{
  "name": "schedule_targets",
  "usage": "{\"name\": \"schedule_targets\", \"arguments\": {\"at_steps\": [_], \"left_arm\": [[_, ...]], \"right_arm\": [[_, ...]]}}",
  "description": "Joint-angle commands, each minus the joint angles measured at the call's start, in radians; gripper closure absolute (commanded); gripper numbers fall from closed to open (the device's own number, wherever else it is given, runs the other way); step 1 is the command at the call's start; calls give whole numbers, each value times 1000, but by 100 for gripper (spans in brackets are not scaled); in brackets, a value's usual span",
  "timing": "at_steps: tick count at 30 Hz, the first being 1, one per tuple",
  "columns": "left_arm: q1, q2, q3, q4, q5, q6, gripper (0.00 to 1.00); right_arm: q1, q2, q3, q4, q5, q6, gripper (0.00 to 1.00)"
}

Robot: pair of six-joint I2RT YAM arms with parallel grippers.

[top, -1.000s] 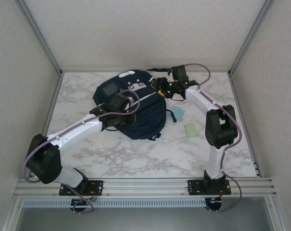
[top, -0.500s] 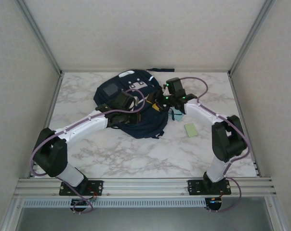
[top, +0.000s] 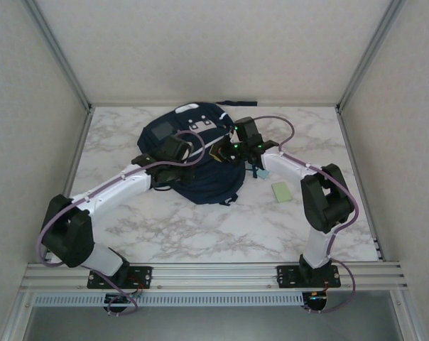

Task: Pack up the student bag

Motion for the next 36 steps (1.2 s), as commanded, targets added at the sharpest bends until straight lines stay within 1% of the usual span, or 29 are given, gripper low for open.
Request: {"name": "schedule_targets", "arguments": {"at_steps": [1,4,6,7,8,10,12,15,16,18,20,21,22,23,24,25,26,28,32,36], "left_arm": [[108,-51,-54,-129,-195,49,100],[132,-38,-45,-139,-176,89,100],[136,-27,-23,-169,-93,130,100],[137,-26,-18,-182,-78,135,100],[137,-30,-19,-189,-92,137,100],[142,-34,-23,-181,-181,138,100],[166,-27,-16,-146,-305,122,100],[202,-20,-52,-3,-559,112,100],[220,-14,-58,43,-615,116,100],[243,-4,-69,127,-646,136,100],[259,4,-49,145,-600,158,100],[258,4,-35,127,-580,158,98],[258,-2,-20,103,-549,148,86],[256,-15,-14,84,-503,137,71],[254,-30,-15,71,-466,122,57],[251,-55,-17,58,-420,105,46],[246,-84,-22,43,-378,88,40],[230,-143,-42,41,-316,76,34],[179,-218,-64,65,-203,117,29],[95,-202,-54,108,-173,201,25]], "right_arm": [[-23,-20,35,-49,40,-77,100],[-24,-13,64,-88,45,-109,100],[-23,-14,83,-117,58,-139,100],[-23,-14,92,-128,57,-152,100],[-22,-11,105,-142,52,-165,100],[-19,-4,133,-162,28,-189,100],[-4,3,162,-193,9,-217,100],[14,15,191,-225,-6,-238,100],[19,18,194,-225,-16,-237,100],[25,25,197,-223,-29,-236,100],[30,36,206,-220,-39,-238,100],[32,44,213,-216,-47,-237,100],[34,51,223,-209,-57,-232,100],[35,61,232,-202,-65,-228,100],[37,69,240,-195,-71,-223,100],[37,79,250,-185,-83,-217,100],[37,88,260,-178,-91,-210,100],[36,100,281,-177,-97,-206,100],[36,133,352,-218,-112,-221,100],[36,178,428,-242,-165,-198,100]]}}
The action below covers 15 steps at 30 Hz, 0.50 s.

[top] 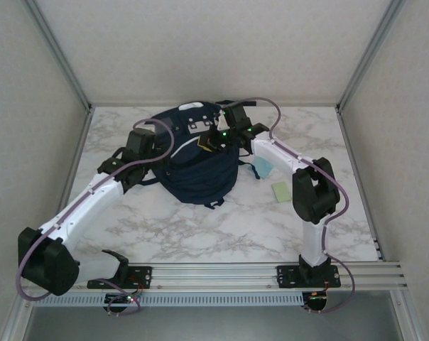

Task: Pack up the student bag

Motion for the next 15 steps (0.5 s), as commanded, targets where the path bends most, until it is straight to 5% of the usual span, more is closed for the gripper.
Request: {"name": "schedule_targets", "arguments": {"at_steps": [1,12,14,15], "left_arm": [[-65,39,6,37,78,88,23],[-99,261,79,138,57,250,20],[-101,299,111,132,45,263,31],[-99,315,128,127,33,267,46]], "right_arm": [[0,36,86,-17,-94,-5,100],[-2,34,129,-88,-123,-4,100],[-2,28,127,-93,-122,-5,100],[-2,25,129,-101,-120,-9,100]]}}
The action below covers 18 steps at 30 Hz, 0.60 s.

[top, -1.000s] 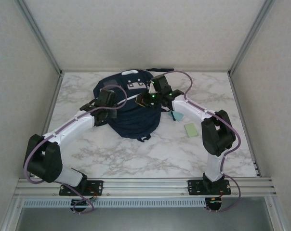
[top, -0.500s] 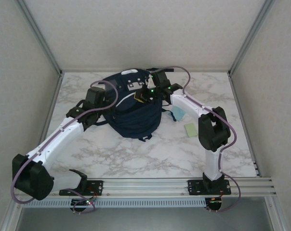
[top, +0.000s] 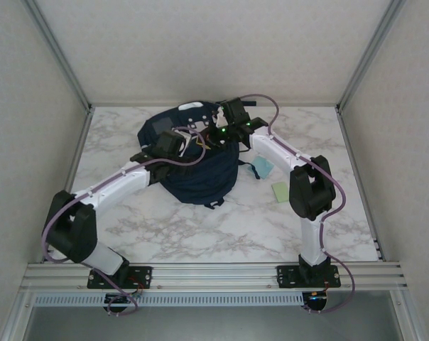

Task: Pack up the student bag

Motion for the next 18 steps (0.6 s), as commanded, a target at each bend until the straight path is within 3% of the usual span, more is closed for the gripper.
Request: {"name": "schedule_targets", "arguments": {"at_steps": [1,2,3,4,7,9,18], "left_arm": [[1,44,80,27,-53,46,60],[1,50,90,22,-62,43,74],[1,51,99,15,-61,41,96],[2,51,105,11,-53,40,100],[2,50,112,2,-27,34,100],[4,56,120,-9,-28,20,100],[25,106,170,-80,50,-68,100]], "right_arm": [[7,-17,44,-23,-73,-19,100],[5,-21,44,-33,-67,-24,100],[3,-26,42,-45,-59,-31,96],[-2,-34,34,-55,-52,-35,87],[-17,-89,-22,-76,-17,-59,51],[-35,-144,-70,-116,42,-97,41],[-206,-339,-309,-269,291,-243,33]]}}
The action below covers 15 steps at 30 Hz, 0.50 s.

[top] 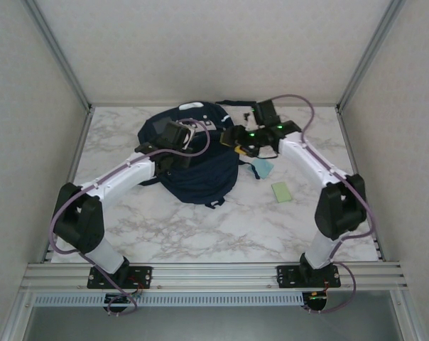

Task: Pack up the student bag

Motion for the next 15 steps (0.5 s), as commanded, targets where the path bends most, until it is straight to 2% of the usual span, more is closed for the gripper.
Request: {"name": "schedule_targets", "arguments": {"at_steps": [1,7,12,15], "left_arm": [[20,28,43,-14,53,-46,100],[22,4,56,-36,115,-76,100],[22,-15,52,-39,148,-84,100],[21,-24,45,-39,148,-81,100]], "right_arm": [[-59,-25,-64,-101,150,-78,33],[-94,52,-83,-125,326,-45,26],[-94,200,-1,-141,429,27,15],[-96,275,38,-134,467,82,14]]}}
